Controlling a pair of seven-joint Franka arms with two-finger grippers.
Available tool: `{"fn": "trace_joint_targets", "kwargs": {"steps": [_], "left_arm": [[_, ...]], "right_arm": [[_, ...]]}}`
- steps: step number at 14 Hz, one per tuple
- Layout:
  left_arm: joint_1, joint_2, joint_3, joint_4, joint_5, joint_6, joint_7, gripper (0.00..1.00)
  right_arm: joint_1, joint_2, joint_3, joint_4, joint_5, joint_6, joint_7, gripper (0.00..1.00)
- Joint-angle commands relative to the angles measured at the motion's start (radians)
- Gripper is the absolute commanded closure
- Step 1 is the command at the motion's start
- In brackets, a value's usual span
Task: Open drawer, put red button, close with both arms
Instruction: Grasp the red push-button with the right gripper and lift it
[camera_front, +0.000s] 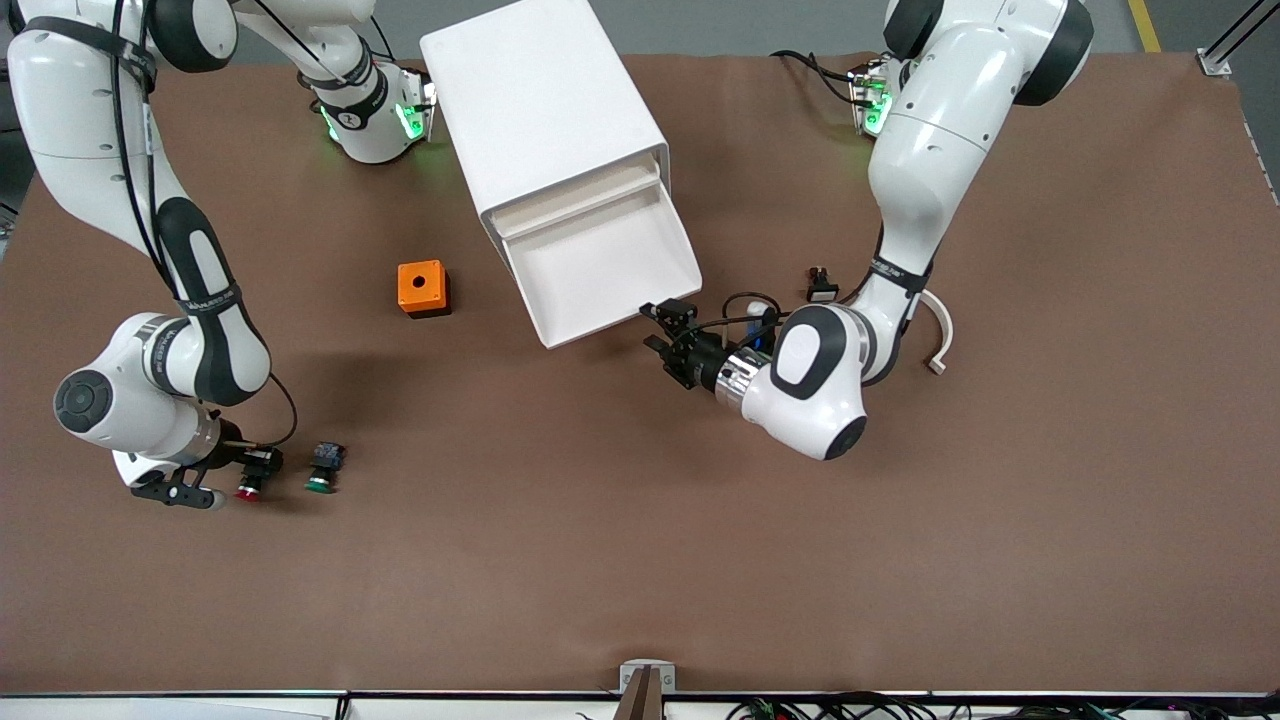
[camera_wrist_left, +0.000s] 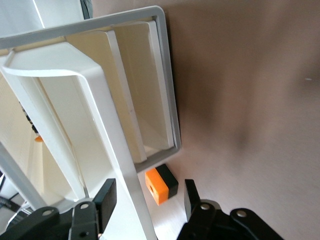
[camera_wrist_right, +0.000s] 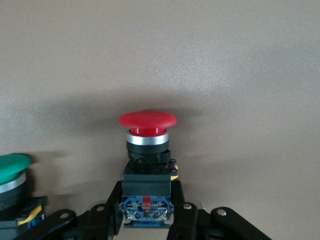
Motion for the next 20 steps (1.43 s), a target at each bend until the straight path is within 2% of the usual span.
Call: {"fn": "trace_joint_targets", "kwargs": {"steps": [1, 4, 7, 10, 12, 15, 17, 20], "left_arm": [[0.039, -0.024, 0.009, 0.015, 0.004, -0.011, 0.016, 0.28], [0.102, -0.026, 0.022, 0.035, 0.058, -0.011, 0.018, 0.02], [0.169, -0.027, 0.035, 0.069, 0.091, -0.011, 0.082, 0.01], [0.232, -0.063, 0.051, 0.07, 0.12, -0.013, 0.206, 0.01], [0.247, -0.086, 0.071, 0.07, 0.13, -0.013, 0.257, 0.01], [0.275, -0.107, 0.087, 0.07, 0.14, -0.016, 0.335, 0.02], [0.28, -0.171, 0.104, 0.069, 0.249, -0.027, 0.432, 0.01], [0.267, -0.234, 0.089, 0.064, 0.428, -0.091, 0.515, 0.01]], "right_arm": [[0.001, -0.021, 0.001, -0.003, 0.016, -0.021, 0.009, 0.99], [0.034, -0.115, 0.001, 0.0, 0.015, -0.181, 0.108, 1.0], [0.094, -0.262, 0.004, -0.018, 0.016, -0.366, 0.3, 1.0], [0.216, -0.464, 0.004, -0.153, 0.016, -0.416, 0.531, 1.0], [0.316, -0.559, 0.004, -0.222, 0.018, -0.425, 0.705, 1.0], [0.499, -0.606, 0.004, -0.238, 0.018, -0.426, 1.027, 1.0], [0.621, -0.6, 0.004, -0.23, 0.018, -0.402, 1.211, 1.0], [0.747, -0.595, 0.005, -0.227, 0.02, -0.356, 1.41, 1.0]]}}
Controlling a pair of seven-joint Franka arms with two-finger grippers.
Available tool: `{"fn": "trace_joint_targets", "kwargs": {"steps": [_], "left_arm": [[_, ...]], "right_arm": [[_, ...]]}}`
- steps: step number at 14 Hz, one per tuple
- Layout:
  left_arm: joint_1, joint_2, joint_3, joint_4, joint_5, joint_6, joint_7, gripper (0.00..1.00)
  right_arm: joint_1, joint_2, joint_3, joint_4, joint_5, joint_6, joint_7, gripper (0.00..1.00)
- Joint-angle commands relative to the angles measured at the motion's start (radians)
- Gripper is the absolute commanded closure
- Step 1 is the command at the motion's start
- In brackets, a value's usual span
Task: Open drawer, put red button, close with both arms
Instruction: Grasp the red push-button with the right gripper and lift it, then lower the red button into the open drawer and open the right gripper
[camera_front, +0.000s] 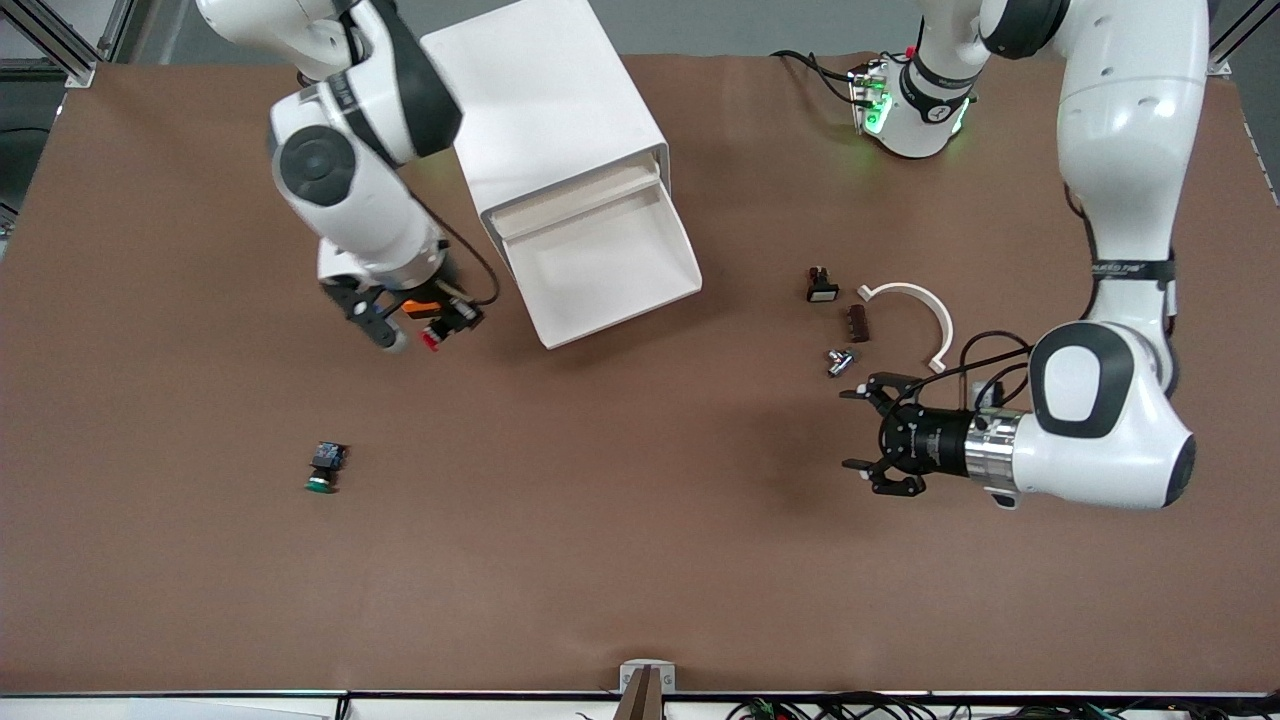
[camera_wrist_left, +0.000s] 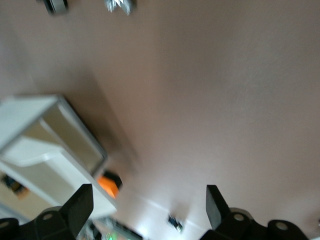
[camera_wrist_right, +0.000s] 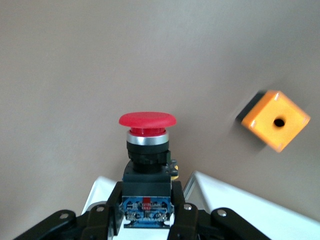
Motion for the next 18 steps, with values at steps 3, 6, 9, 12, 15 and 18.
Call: {"fn": "trace_joint_targets", "kwargs": {"steps": [3, 6, 9, 12, 15, 18], "left_arm": [[-0.025, -0.099, -0.007, -0.031, 0.221, -0.068, 0.313, 0.01], [-0.028, -0.125, -0.032, -0.034, 0.341, -0.076, 0.456, 0.01], [-0.028, -0.125, -0.086, -0.034, 0.404, -0.075, 0.532, 0.01], [-0.083, -0.113, -0.095, -0.034, 0.454, -0.05, 0.642, 0.01], [-0.159, -0.102, -0.096, -0.069, 0.504, 0.032, 0.748, 0.01], [-0.221, -0.079, -0.098, -0.089, 0.51, 0.118, 0.765, 0.01]], "right_arm": [[0.161, 0.008, -0.017, -0.019, 0.012, 0.085, 0.258, 1.0], [0.236, 0.053, -0.017, -0.019, 0.012, 0.157, 0.376, 1.0], [0.292, 0.119, -0.017, 0.027, 0.011, 0.187, 0.46, 1.0], [0.327, 0.183, -0.017, 0.082, 0.008, 0.187, 0.517, 1.0], [0.345, 0.193, -0.017, 0.087, 0.009, 0.181, 0.525, 1.0], [0.359, 0.202, -0.017, 0.087, 0.009, 0.178, 0.571, 0.98]]}}
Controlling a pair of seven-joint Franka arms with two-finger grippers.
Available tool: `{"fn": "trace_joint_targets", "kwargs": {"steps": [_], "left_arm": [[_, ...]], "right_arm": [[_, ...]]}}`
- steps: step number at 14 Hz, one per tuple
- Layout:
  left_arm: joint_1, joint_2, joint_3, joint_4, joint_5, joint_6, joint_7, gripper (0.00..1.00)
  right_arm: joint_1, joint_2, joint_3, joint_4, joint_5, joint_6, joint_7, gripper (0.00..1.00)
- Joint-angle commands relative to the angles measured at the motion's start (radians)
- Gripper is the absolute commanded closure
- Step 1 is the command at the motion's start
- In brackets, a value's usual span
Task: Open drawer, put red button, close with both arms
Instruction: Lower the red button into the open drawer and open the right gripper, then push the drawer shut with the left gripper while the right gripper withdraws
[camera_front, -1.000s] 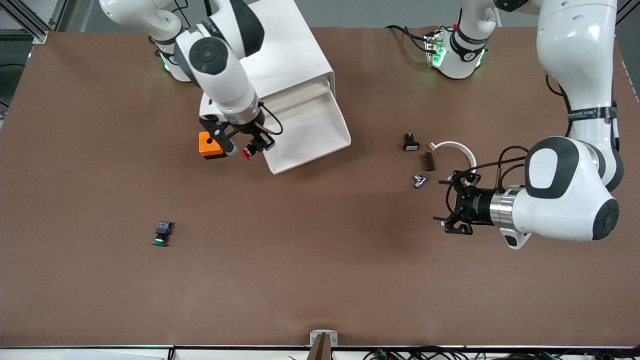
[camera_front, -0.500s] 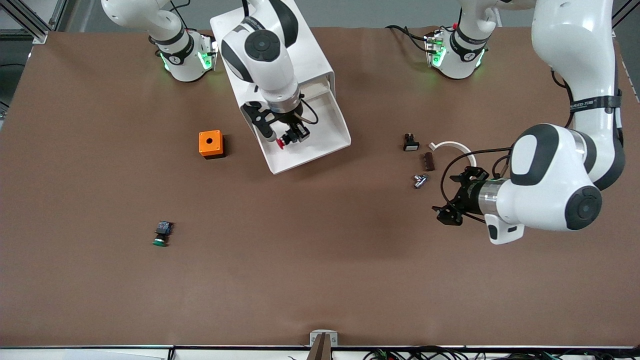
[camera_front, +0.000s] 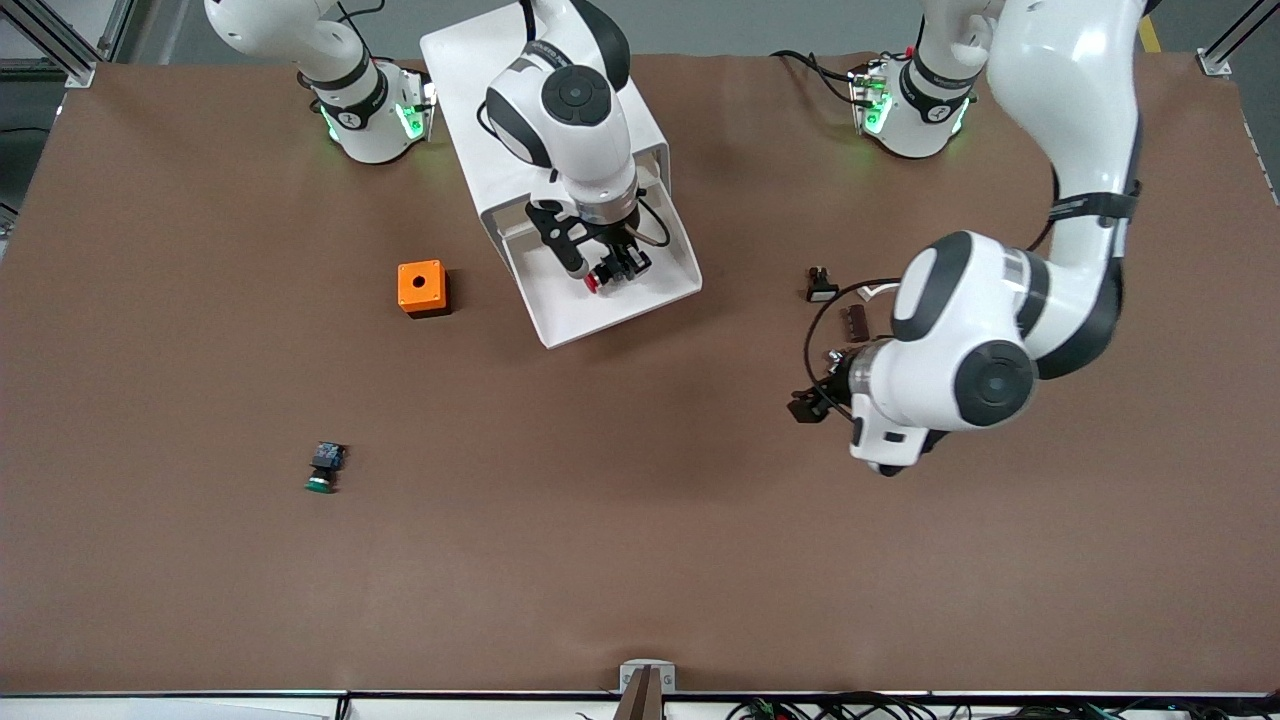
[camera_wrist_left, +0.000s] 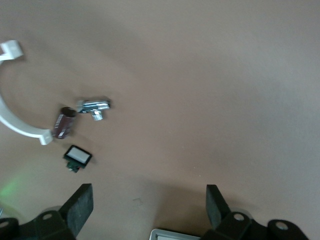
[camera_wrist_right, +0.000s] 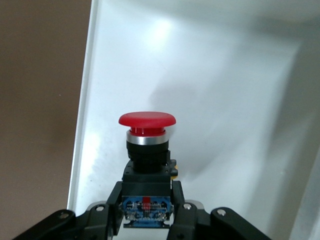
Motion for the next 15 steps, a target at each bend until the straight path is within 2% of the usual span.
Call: {"fn": "trace_joint_targets", "kwargs": {"steps": [1, 3, 6, 7, 11, 15], "left_arm": [[-0.05, 0.008, -0.002, -0.041, 0.023, 0.09, 0.032, 0.0], [-0.097, 0.013, -0.002, -0.067, 0.026, 0.16, 0.037, 0.0], [-0.163, 0.018, -0.004, -0.122, 0.026, 0.294, 0.05, 0.0], [-0.189, 0.018, -0.004, -0.136, 0.026, 0.332, 0.067, 0.0], [-0.288, 0.027, -0.004, -0.145, 0.025, 0.366, 0.058, 0.0], [-0.354, 0.031, -0.005, -0.171, 0.02, 0.391, 0.04, 0.0]], "right_arm": [[0.02, 0.016, -0.014, 0.021, 0.009, -0.014, 0.031, 0.81], [0.02, 0.019, -0.014, 0.028, 0.006, -0.014, 0.031, 0.0], [0.011, 0.019, -0.014, 0.056, -0.001, -0.024, 0.017, 0.0], [0.003, 0.018, -0.019, 0.09, 0.0, -0.067, -0.015, 0.0], [-0.095, 0.01, -0.021, 0.278, 0.0, -0.338, -0.281, 0.0], [-0.247, -0.055, -0.022, 0.343, 0.0, -0.532, -0.638, 0.0]]}}
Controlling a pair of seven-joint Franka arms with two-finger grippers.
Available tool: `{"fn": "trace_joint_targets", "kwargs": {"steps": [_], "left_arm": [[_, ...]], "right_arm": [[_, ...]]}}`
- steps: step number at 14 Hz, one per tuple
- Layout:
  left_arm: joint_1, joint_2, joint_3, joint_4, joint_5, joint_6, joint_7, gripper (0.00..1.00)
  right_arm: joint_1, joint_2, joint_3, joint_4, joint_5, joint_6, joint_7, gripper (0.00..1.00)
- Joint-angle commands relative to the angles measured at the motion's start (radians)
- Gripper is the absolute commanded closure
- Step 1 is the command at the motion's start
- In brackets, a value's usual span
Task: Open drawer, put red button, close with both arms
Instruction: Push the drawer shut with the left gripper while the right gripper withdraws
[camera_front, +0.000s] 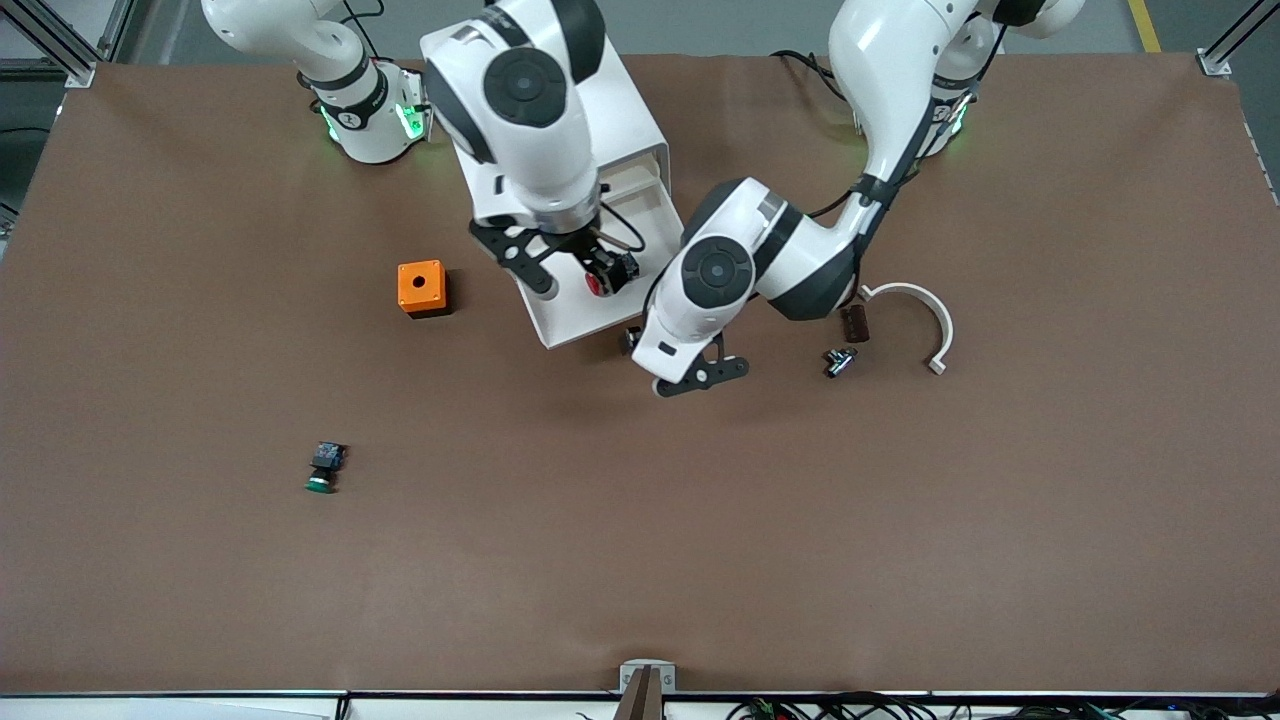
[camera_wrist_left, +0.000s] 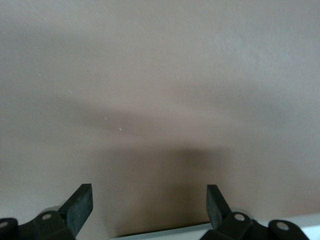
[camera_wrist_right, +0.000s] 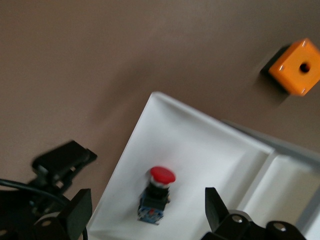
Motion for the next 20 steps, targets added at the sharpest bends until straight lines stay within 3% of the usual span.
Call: {"fn": "trace_joint_targets", "kwargs": {"steps": [1, 6, 11, 15, 20], "left_arm": [[-0.038, -0.003, 0.005, -0.026, 0.016, 0.045, -0.021, 0.0], [-0.104, 0.008, 0.004, -0.028, 0.011, 0.068, -0.127, 0.0], [-0.161, -0.006, -0.027, -0.077, 0.005, 0.066, -0.243, 0.0], [-0.162, -0.004, -0.087, -0.083, 0.005, 0.066, -0.348, 0.0], [-0.162, -0.001, -0.139, -0.084, -0.006, 0.065, -0.437, 0.0]], "right_arm": [[-0.124, -0.058, 0.011, 0.033, 0.005, -0.116, -0.254, 0.0], [-0.397, -0.127, 0.01, 0.041, 0.002, -0.248, -0.734, 0.0], [-0.633, -0.126, 0.011, 0.103, 0.002, -0.361, -1.133, 0.0], [-0.723, -0.118, 0.011, 0.123, -0.055, -0.358, -1.337, 0.0], [-0.776, -0.092, 0.011, 0.128, -0.121, -0.361, -1.354, 0.0]]}}
